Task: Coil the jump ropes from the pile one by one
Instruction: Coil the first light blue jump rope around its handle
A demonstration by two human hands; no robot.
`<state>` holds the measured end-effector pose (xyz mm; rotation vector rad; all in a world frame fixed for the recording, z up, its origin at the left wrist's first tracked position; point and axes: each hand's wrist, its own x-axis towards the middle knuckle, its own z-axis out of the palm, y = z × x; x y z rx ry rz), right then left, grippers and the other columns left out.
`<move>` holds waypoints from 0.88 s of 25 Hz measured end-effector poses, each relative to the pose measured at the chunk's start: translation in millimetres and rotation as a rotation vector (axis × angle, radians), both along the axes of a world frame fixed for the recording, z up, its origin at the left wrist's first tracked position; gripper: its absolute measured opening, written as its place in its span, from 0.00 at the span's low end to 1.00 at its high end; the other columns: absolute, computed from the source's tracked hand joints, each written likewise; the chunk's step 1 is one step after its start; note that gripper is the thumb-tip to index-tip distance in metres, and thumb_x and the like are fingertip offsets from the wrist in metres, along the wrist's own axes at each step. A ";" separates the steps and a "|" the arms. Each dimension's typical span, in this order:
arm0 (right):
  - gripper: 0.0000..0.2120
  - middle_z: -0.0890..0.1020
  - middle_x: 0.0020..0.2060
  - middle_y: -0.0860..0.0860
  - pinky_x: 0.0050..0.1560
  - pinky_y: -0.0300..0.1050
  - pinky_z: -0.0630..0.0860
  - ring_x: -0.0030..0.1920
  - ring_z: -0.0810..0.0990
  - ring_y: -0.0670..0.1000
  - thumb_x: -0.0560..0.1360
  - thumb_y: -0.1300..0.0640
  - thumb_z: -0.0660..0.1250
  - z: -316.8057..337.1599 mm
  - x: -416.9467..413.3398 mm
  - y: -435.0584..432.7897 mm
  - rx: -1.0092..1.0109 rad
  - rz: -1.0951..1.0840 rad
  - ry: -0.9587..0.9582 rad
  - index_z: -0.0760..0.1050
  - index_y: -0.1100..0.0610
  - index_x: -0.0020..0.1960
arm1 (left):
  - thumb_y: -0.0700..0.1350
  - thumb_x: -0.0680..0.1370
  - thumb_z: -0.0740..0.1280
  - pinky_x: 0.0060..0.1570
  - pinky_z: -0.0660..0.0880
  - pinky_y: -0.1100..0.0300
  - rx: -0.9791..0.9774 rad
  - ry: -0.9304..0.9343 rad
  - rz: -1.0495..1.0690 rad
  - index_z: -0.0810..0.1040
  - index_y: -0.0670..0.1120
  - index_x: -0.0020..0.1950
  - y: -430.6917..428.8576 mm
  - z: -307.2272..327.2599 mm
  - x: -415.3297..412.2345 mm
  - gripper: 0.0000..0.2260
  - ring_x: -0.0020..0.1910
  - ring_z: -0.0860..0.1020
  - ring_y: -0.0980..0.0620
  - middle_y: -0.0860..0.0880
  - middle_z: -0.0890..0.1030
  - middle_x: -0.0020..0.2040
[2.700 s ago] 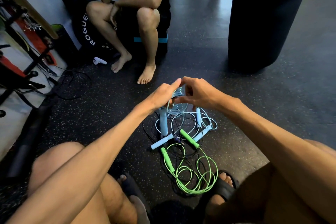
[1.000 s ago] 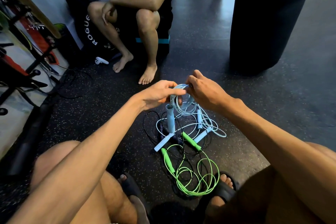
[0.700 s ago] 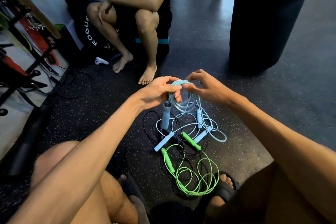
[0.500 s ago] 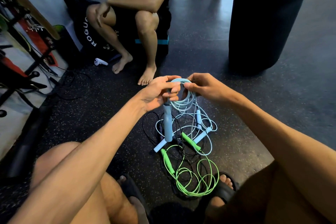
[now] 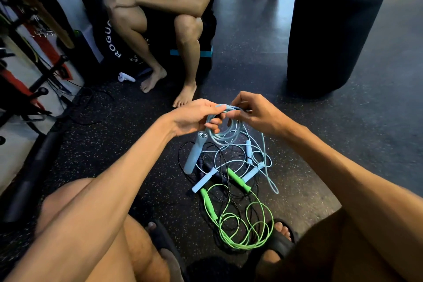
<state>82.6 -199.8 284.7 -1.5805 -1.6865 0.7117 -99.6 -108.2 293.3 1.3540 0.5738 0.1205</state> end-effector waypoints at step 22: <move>0.05 0.83 0.35 0.58 0.35 0.47 0.79 0.33 0.81 0.52 0.79 0.60 0.65 -26.9 -7.5 -9.2 -0.333 0.159 -0.033 0.73 0.60 0.46 | 0.46 0.84 0.55 0.48 0.77 0.52 0.360 -0.174 0.811 0.77 0.34 0.43 33.8 -18.0 -4.5 0.19 0.33 0.80 0.51 0.47 0.83 0.31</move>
